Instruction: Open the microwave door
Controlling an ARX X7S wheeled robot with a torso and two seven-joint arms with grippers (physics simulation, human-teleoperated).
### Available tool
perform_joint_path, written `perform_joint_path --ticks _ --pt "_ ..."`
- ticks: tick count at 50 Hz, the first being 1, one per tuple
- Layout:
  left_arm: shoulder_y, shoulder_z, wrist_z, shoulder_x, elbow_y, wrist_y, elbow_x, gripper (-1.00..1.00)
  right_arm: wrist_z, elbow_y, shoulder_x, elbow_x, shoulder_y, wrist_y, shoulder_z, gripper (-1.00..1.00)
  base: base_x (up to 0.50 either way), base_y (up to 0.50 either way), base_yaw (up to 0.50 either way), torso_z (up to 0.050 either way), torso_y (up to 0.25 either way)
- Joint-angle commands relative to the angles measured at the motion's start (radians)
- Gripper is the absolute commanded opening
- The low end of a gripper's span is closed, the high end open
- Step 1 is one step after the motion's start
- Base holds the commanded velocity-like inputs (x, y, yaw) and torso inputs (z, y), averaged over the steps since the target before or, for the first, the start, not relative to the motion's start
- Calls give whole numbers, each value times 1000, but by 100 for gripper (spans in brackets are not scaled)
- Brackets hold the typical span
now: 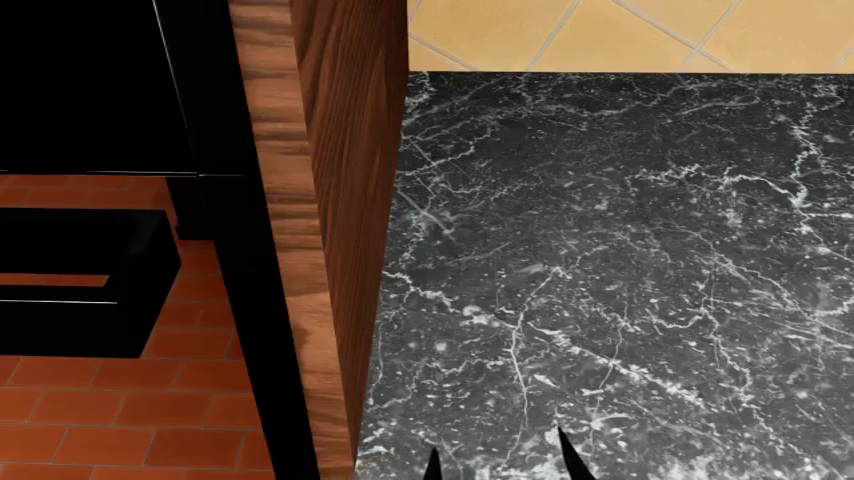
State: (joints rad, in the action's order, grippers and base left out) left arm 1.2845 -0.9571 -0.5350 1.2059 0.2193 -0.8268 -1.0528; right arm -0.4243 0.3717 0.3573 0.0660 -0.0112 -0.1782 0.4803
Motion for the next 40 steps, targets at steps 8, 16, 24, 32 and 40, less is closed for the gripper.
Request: perform_joint_path --ticks 8,16,24,32,40 --pt "249 560 -45 118 -292 352 115 100 -1 -24 0 6 0 18 5 100 0 0 0 0 0" --pt "508 849 -24 147 -487 448 232 100 -2 -37 -1 9 1 24 7 100 0 0 0 0 0" --pt "570 918 -2 123 -669 491 330 100 -5 -34 0 10 0 19 9 100 0 0 0 0 0" --pt "581 943 0 109 -731 522 383 100 -6 -36 2 11 0 24 10 100 0 0 0 0 0" --pt "564 945 7 109 -823 563 418 100 -9 -31 3 12 0 19 11 100 0 0 0 0 0"
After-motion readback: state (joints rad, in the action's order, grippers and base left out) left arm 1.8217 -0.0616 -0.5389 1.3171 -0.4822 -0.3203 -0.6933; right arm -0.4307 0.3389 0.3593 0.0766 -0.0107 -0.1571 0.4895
